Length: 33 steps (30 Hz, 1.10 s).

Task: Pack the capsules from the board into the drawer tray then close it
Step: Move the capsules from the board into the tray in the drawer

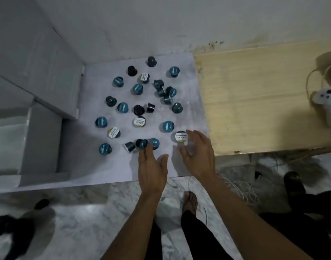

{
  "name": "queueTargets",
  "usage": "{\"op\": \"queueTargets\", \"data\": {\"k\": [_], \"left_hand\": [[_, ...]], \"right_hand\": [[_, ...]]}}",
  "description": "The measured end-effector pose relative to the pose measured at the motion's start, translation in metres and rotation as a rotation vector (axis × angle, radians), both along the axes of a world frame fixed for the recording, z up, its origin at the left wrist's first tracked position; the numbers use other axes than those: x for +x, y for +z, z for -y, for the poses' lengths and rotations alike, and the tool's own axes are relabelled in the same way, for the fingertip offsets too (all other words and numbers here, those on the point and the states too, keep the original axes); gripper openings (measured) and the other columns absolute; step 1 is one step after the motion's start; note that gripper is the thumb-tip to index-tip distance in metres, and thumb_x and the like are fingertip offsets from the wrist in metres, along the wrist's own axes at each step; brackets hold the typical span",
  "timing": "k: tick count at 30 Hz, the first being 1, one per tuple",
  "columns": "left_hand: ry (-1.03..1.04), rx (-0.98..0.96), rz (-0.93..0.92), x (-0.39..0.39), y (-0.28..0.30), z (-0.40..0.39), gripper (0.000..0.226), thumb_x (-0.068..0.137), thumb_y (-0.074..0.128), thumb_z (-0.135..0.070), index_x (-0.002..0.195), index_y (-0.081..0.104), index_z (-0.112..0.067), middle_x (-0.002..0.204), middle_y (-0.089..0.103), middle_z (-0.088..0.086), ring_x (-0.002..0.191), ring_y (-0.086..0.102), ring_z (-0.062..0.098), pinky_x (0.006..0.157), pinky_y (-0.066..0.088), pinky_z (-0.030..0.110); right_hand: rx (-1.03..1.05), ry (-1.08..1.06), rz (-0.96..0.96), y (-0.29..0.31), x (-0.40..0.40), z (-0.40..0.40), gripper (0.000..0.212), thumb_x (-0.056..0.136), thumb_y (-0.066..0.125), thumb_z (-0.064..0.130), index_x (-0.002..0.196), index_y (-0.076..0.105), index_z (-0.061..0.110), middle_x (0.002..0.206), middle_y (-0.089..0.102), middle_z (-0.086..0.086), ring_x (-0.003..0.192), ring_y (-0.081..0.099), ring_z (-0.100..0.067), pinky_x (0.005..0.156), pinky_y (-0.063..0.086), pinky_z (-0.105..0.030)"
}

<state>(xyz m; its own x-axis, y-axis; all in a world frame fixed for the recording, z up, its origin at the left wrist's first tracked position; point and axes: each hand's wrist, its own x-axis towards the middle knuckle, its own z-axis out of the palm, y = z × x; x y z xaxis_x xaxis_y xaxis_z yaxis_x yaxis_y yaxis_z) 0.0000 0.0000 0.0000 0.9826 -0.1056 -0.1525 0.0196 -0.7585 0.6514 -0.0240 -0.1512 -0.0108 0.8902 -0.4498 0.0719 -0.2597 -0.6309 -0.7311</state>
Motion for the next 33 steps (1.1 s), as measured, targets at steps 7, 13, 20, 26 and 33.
{"op": "queueTargets", "data": {"k": [7,13,20,26,33], "left_hand": [[0.093,0.067,0.100,0.019,-0.009,0.009,0.041,0.094,0.059,-0.035,0.131,0.048,-0.021,0.132,0.052,0.004,0.108,0.059,0.029,0.079,0.053,0.044],[0.087,0.038,0.182,0.020,-0.018,0.005,0.031,0.091,0.064,-0.033,0.120,0.057,-0.023,0.119,0.062,0.003,0.093,0.065,0.026,0.071,0.056,0.041],[0.063,-0.179,0.247,0.019,0.011,-0.010,0.025,0.086,0.072,-0.023,0.109,0.065,-0.017,0.098,0.067,0.000,0.068,0.058,0.013,0.064,0.056,0.036],[0.025,-0.241,0.321,0.032,0.081,-0.058,0.026,0.081,0.077,-0.020,0.106,0.067,-0.019,0.090,0.067,-0.003,0.068,0.057,0.004,0.067,0.046,0.012],[-0.001,-0.286,0.468,0.080,0.156,-0.179,0.025,0.081,0.077,-0.021,0.105,0.068,-0.018,0.095,0.069,-0.005,0.070,0.059,0.004,0.068,0.047,0.010]], "right_hand": [[-0.099,-0.016,0.173,-0.022,0.012,0.000,0.027,0.088,0.066,0.025,0.114,0.068,0.018,0.116,0.068,-0.001,0.100,0.061,-0.029,0.080,0.051,-0.041],[-0.169,-0.056,0.231,-0.028,0.014,-0.003,0.019,0.087,0.068,0.025,0.104,0.072,0.018,0.106,0.073,0.002,0.090,0.062,-0.025,0.070,0.051,-0.040],[-0.072,-0.071,0.215,0.003,0.010,-0.013,0.019,0.088,0.069,0.027,0.105,0.073,0.018,0.103,0.073,0.004,0.089,0.061,-0.021,0.074,0.051,-0.032],[0.002,-0.070,0.274,0.073,0.020,-0.052,0.023,0.081,0.078,0.023,0.103,0.073,0.018,0.098,0.073,0.002,0.081,0.062,-0.020,0.066,0.052,-0.031],[0.169,0.014,0.416,0.152,0.080,-0.159,0.021,0.080,0.080,0.026,0.099,0.074,0.020,0.090,0.072,0.005,0.069,0.060,-0.011,0.059,0.049,-0.024]]}}
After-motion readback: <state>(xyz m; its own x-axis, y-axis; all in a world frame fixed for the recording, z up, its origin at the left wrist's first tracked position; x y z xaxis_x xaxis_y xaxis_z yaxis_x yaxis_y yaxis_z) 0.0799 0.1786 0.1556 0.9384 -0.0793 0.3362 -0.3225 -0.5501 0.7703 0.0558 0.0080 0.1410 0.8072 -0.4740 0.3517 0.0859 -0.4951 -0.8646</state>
